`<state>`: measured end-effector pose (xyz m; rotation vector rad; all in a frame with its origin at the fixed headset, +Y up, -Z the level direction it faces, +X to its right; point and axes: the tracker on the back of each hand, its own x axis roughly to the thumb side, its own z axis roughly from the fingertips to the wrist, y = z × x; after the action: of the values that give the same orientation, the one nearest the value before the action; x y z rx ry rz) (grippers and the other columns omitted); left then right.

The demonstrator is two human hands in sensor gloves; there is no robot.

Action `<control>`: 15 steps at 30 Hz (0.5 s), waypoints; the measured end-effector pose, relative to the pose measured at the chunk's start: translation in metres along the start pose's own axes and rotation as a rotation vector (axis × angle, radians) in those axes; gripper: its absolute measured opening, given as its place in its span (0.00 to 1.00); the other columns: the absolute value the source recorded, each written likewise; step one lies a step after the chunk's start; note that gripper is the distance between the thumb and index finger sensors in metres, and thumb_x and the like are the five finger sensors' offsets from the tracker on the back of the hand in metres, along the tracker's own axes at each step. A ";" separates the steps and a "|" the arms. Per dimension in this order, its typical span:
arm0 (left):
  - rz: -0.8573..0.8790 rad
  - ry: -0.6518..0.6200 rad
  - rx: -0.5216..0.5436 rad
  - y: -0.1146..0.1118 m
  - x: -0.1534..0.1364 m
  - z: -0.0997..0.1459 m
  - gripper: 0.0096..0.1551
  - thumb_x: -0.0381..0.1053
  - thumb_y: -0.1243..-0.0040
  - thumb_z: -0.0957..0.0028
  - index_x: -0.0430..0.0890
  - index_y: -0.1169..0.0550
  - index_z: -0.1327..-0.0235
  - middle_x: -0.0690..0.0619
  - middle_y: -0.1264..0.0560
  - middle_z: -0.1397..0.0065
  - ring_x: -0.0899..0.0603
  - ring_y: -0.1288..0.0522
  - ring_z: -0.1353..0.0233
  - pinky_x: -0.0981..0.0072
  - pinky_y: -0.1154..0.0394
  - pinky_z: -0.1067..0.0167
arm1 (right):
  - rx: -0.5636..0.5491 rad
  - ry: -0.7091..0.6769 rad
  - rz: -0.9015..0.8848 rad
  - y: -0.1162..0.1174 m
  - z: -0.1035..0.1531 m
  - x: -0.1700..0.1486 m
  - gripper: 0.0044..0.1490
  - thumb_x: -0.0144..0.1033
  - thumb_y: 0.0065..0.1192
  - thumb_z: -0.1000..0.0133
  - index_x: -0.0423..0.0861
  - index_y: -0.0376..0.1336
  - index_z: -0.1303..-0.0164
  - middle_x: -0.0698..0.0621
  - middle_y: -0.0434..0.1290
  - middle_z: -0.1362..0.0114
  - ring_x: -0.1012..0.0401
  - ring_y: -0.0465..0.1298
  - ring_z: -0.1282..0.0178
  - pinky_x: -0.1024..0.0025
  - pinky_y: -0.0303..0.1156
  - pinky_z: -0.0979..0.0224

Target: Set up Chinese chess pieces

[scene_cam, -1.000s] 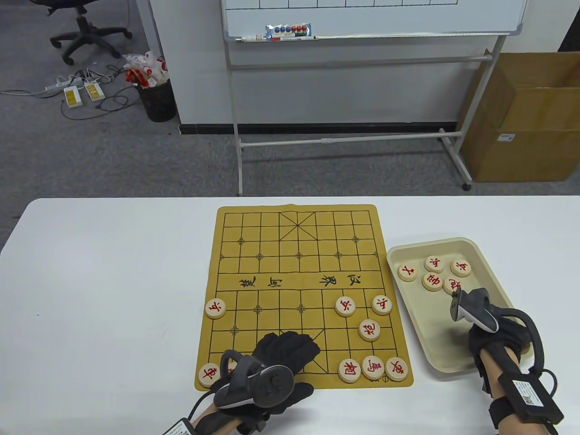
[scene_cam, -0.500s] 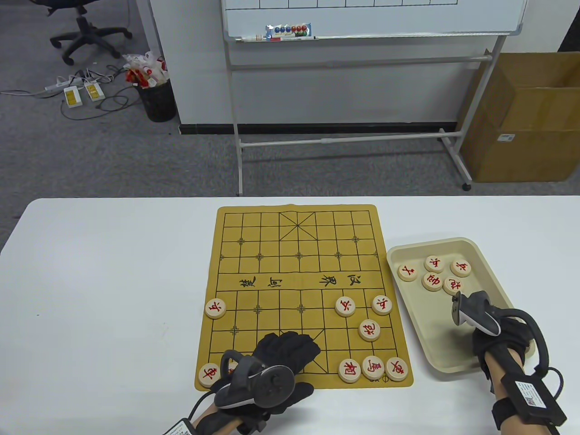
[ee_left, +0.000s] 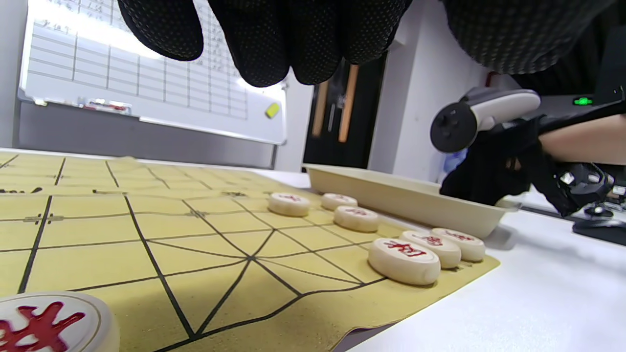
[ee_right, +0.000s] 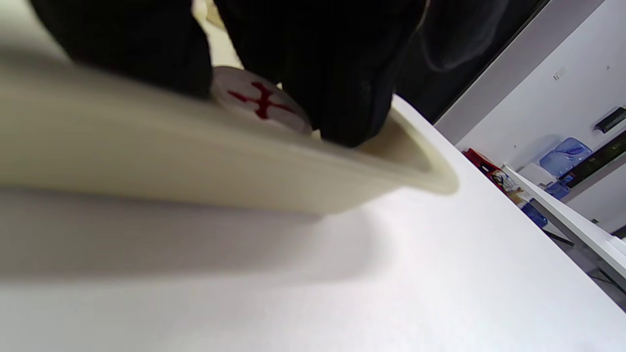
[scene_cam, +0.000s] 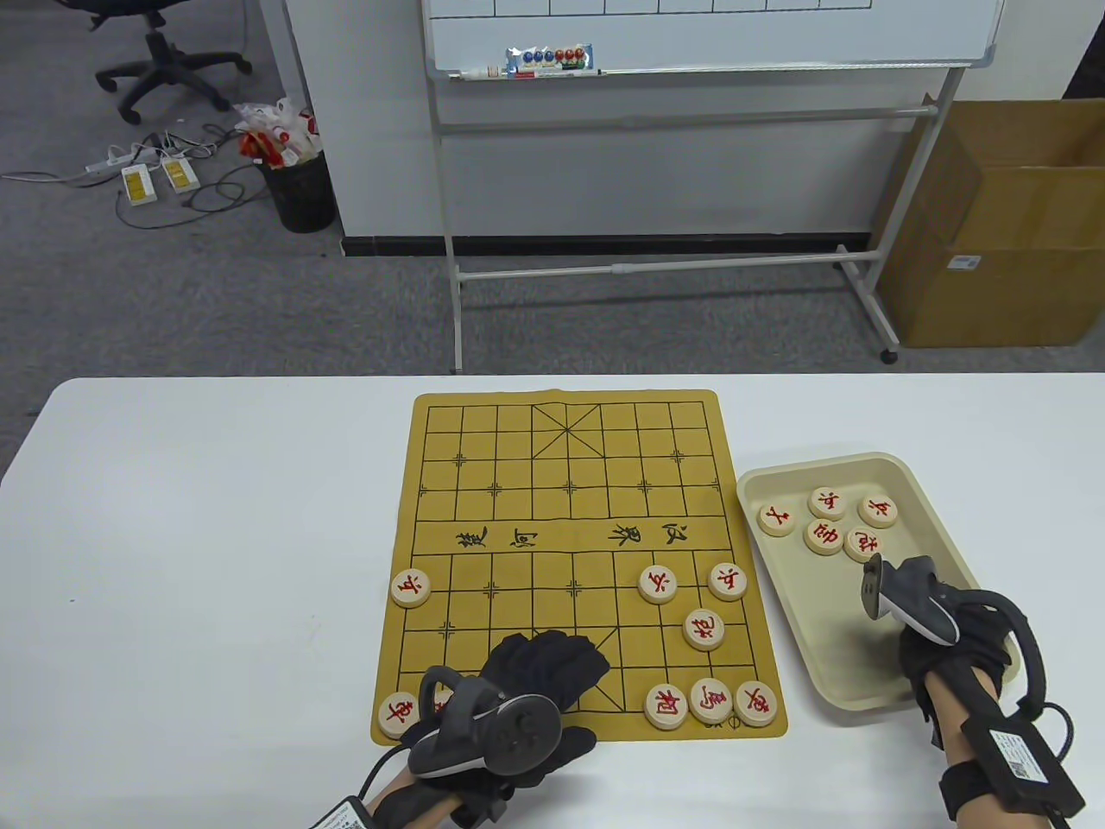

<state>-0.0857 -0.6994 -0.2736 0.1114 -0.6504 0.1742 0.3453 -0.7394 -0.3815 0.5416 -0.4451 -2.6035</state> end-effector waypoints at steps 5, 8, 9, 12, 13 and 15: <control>0.003 0.001 0.005 0.000 0.000 0.000 0.48 0.68 0.43 0.62 0.55 0.38 0.25 0.54 0.36 0.17 0.43 0.34 0.17 0.38 0.37 0.23 | -0.191 -0.054 -0.131 -0.028 0.022 -0.007 0.52 0.55 0.67 0.51 0.45 0.55 0.18 0.44 0.72 0.25 0.50 0.80 0.32 0.37 0.59 0.18; 0.001 0.001 0.006 0.000 0.000 0.000 0.48 0.68 0.43 0.62 0.55 0.38 0.25 0.54 0.36 0.17 0.43 0.34 0.17 0.38 0.37 0.23 | -0.316 -0.153 -0.239 -0.052 0.048 -0.006 0.54 0.55 0.68 0.51 0.44 0.54 0.18 0.44 0.71 0.25 0.50 0.82 0.34 0.40 0.64 0.20; 0.002 0.000 0.008 0.000 0.001 0.000 0.48 0.68 0.43 0.62 0.55 0.38 0.25 0.54 0.36 0.17 0.43 0.34 0.17 0.38 0.37 0.23 | -0.368 -0.195 -0.289 -0.060 0.059 -0.003 0.54 0.55 0.69 0.51 0.43 0.54 0.18 0.43 0.71 0.25 0.50 0.83 0.35 0.40 0.66 0.21; 0.009 -0.004 0.019 0.000 0.002 0.000 0.48 0.68 0.43 0.62 0.55 0.38 0.25 0.54 0.36 0.17 0.43 0.34 0.17 0.38 0.37 0.23 | -0.455 -0.347 -0.440 -0.077 0.091 0.010 0.54 0.51 0.71 0.52 0.42 0.53 0.19 0.42 0.68 0.24 0.49 0.81 0.32 0.37 0.65 0.22; 0.011 -0.005 0.023 0.000 0.002 0.000 0.48 0.68 0.42 0.62 0.56 0.38 0.25 0.54 0.36 0.17 0.43 0.34 0.17 0.38 0.37 0.23 | -0.470 -0.383 -0.465 -0.080 0.099 0.014 0.53 0.51 0.71 0.52 0.43 0.54 0.20 0.42 0.67 0.23 0.49 0.79 0.31 0.38 0.65 0.21; 0.015 -0.007 0.030 0.001 0.003 0.000 0.47 0.67 0.42 0.62 0.56 0.38 0.25 0.54 0.35 0.18 0.43 0.34 0.17 0.38 0.37 0.23 | -0.498 -0.537 -0.553 -0.087 0.121 0.031 0.48 0.51 0.72 0.52 0.45 0.58 0.24 0.42 0.67 0.23 0.49 0.79 0.31 0.39 0.65 0.22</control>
<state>-0.0831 -0.6984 -0.2716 0.1359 -0.6557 0.1979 0.2362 -0.6542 -0.3192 -0.2550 0.2495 -3.2184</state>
